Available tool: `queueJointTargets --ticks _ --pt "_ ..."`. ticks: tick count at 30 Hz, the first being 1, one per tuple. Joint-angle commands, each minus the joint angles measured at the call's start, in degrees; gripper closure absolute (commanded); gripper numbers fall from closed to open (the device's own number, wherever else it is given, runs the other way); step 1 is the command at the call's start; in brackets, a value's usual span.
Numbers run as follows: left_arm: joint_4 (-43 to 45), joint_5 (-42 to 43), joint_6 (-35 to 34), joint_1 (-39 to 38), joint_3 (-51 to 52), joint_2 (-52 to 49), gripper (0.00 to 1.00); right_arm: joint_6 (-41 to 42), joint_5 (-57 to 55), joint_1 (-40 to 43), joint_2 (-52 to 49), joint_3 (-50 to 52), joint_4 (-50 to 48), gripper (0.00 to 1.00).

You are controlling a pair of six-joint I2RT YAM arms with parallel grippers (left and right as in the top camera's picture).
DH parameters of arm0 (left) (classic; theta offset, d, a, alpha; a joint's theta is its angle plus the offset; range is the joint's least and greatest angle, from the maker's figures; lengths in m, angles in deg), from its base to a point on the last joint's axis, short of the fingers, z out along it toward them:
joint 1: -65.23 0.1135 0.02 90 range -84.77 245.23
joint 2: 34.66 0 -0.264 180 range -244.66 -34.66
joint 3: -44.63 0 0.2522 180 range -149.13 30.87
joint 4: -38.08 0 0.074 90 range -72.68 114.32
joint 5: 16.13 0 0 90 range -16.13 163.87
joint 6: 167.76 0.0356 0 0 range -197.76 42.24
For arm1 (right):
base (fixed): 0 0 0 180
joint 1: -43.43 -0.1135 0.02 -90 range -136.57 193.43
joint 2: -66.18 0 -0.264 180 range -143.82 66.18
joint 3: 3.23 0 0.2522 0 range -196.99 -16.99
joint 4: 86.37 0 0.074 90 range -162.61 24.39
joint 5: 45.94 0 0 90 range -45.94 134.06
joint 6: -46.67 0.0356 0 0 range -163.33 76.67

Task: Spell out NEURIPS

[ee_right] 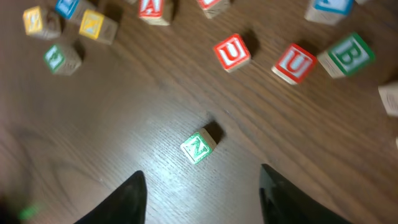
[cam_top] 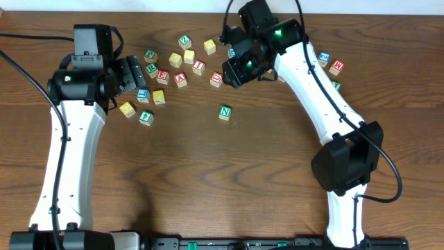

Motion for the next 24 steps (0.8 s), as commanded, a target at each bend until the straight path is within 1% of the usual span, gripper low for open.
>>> queueJointTargets --ticks 1,3,5,6,7,13,17,19,21,24 --pt "-0.2 -0.7 -0.5 0.2 -0.1 -0.2 0.02 8.3 -0.7 0.1 -2.1 1.1 -0.2 0.55" --pt "-0.2 -0.7 -0.5 0.2 -0.1 -0.2 0.02 9.6 -0.7 -0.3 -3.1 1.7 -0.7 0.59" --pt "-0.2 -0.7 -0.5 0.2 -0.1 -0.2 0.02 11.5 -0.7 -0.8 -4.3 2.3 -0.8 0.66" --pt "-0.2 -0.7 -0.5 0.2 -0.1 -0.2 0.02 12.7 -0.8 -1.3 -5.3 2.5 -0.7 0.71" --pt "-0.2 -0.7 -0.5 0.2 -0.1 -0.2 0.02 13.7 -0.8 -1.7 -6.1 2.5 -0.5 0.73" --pt "-0.2 -0.7 -0.6 0.2 -0.1 -0.2 0.02 15.7 -0.7 -3.7 -8.3 2.5 2.1 0.74" --pt "-0.2 -0.7 -0.6 0.2 -0.1 -0.2 0.02 15.8 -4.6 -5.1 -8.5 2.7 4.8 0.83" --pt "-0.2 -0.7 -0.6 0.2 -0.1 -0.2 0.02 17.0 -7.7 -5.8 -8.5 3.3 5.1 0.84" --pt "-0.3 -0.7 -0.6 0.2 -0.1 -0.2 0.02 18.9 -10.1 -6.5 -8.5 4.2 4.9 0.88" --pt "-0.4 -0.7 -0.6 0.2 -0.1 -0.2 0.02 20.9 -12.3 -6.8 -8.5 5.8 4.1 0.91"
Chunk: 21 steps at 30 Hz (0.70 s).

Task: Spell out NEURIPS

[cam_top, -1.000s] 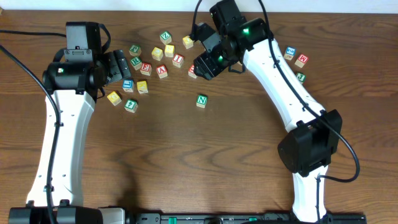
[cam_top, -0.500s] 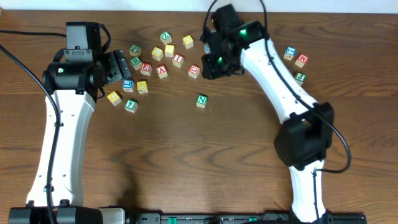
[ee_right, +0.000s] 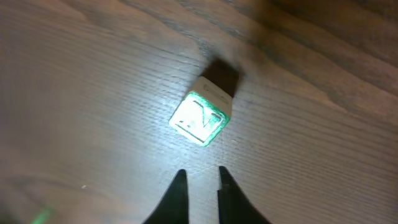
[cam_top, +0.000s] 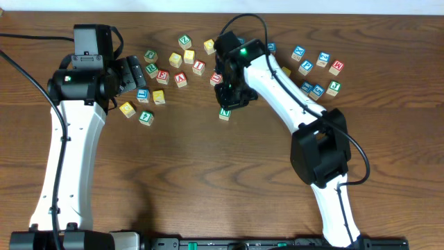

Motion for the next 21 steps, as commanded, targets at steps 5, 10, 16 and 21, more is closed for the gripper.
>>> queueJointTargets --ticks 5,10,16,21 --pt "-0.3 -0.7 -0.6 0.2 -0.1 -0.2 0.02 5.7 -5.4 -0.6 0.2 6.4 -4.2 0.93" --pt "-0.3 -0.7 -0.6 0.2 -0.1 -0.2 0.02 6.4 -5.6 -0.5 0.2 9.0 -5.8 0.93" --pt "-0.3 -0.7 -0.6 0.2 -0.1 -0.2 0.02 7.3 -5.8 -0.7 0.1 9.5 -7.1 0.94" --pt "-0.3 -0.7 -0.5 0.2 -0.1 -0.2 0.02 8.0 -3.8 -0.8 0.1 11.6 -9.3 0.94"
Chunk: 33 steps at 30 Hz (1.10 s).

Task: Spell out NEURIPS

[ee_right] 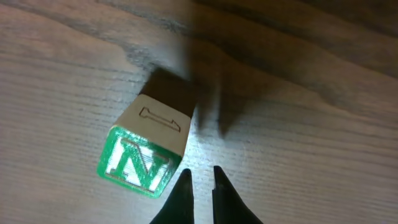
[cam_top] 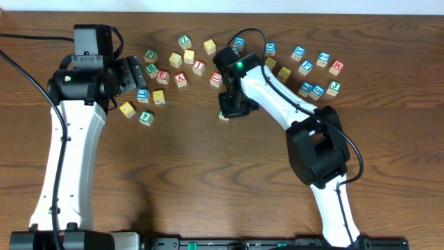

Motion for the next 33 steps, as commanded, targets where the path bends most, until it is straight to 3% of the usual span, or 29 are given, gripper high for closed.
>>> queueJointTargets --ticks 1,21,29,33 --pt "-0.2 -0.7 -0.6 0.2 -0.1 -0.2 0.02 1.7 1.4 -0.4 0.1 2.1 -1.0 0.94" --pt "-0.2 -0.7 -0.5 0.2 -0.1 -0.2 0.02 2.3 3.5 -0.6 0.1 2.7 -12.3 0.96" --pt "-0.2 -0.7 -0.6 0.2 -0.1 -0.2 0.02 1.3 3.3 -0.3 0.1 2.3 -7.6 0.91" --pt "-0.3 -0.7 -0.6 0.2 -0.1 -0.2 0.02 0.5 3.8 -0.6 0.1 2.4 -4.4 0.94"
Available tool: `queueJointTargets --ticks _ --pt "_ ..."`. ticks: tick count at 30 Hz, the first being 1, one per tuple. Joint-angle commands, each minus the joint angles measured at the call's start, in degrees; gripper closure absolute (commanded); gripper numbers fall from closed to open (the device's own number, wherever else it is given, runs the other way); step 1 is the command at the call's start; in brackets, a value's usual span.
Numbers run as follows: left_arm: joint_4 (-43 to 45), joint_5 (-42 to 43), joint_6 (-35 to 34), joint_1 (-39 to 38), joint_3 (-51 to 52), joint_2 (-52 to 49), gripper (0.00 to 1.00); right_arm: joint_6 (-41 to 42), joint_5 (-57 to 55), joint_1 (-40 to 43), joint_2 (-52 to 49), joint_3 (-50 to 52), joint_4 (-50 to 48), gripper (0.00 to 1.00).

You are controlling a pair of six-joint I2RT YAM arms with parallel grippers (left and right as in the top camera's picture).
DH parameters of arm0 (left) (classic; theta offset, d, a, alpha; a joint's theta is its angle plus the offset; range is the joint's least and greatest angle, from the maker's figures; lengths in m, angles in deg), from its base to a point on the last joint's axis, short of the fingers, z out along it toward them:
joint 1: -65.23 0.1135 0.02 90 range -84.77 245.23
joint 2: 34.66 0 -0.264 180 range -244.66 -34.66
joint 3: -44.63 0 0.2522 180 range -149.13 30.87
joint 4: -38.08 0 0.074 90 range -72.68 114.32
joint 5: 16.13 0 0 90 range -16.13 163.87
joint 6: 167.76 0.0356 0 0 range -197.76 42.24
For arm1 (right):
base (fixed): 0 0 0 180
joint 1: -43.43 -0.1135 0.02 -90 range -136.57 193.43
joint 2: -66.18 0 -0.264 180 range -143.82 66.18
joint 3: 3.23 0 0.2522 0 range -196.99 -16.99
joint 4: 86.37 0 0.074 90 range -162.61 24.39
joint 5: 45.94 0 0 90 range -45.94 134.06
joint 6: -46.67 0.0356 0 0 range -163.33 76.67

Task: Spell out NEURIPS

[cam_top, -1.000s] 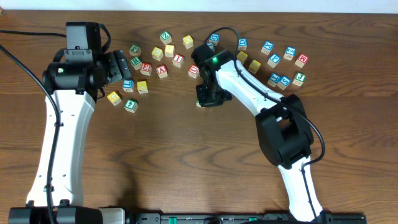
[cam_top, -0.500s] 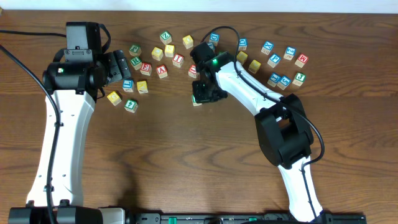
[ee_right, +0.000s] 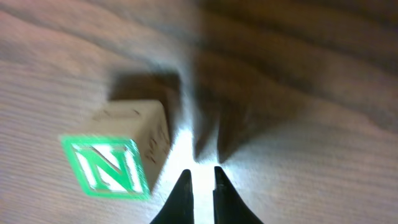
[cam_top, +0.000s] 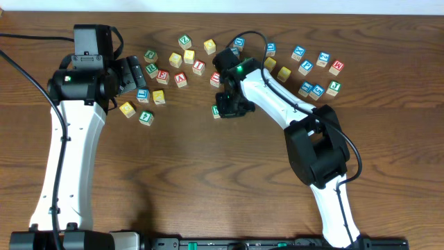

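The green N block (cam_top: pixel 216 110) lies on the wood table (cam_top: pixel 208 180), apart from the other letter blocks. In the right wrist view the N block (ee_right: pixel 118 155) shows its green letter face just left of the fingers. My right gripper (cam_top: pixel 226 110) (ee_right: pixel 201 174) is down at the table right beside the block's right side, shut with nothing between its fingertips. Far to the left, my left gripper (cam_top: pixel 133 73) hovers by the left cluster of blocks; its jaws cannot be made out.
Several letter blocks lie scattered along the back: a left cluster with a red E block (cam_top: pixel 162 75), a red block (cam_top: pixel 216 78) just behind the right gripper, and a right group around a blue block (cam_top: pixel 299 52).
The N block sits a little further left on the table, and its letter face now shows squarer. My shut right gripper has followed it leftward. The left arm is unchanged.
My right gripper was open high above the back blocks with the N block below it. Then it was shut and low just behind the block, then beside its right edge. Now the block lies slightly to the left of where it was.
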Motion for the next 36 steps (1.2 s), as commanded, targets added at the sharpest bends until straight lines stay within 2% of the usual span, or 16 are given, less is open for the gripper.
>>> queueJointTargets --ticks 1,10,28,36 --pt "-0.3 -0.7 -0.6 0.2 -0.1 -0.2 0.02 -1.0 0.9 -0.8 0.1 -0.1 1.2 0.95" --pt "-0.8 -0.7 -0.6 0.2 -0.1 -0.2 0.02 -1.2 1.0 -4.0 0.1 -0.1 0.7 0.97" --pt "-0.8 -0.7 -0.5 0.2 -0.1 -0.2 0.02 -1.2 -2.4 -5.1 0.1 -0.1 -7.5 0.98" --pt "-0.8 -0.7 -0.6 0.2 -0.1 -0.2 0.02 -3.6 1.9 -5.1 0.1 -0.1 -9.4 0.96"
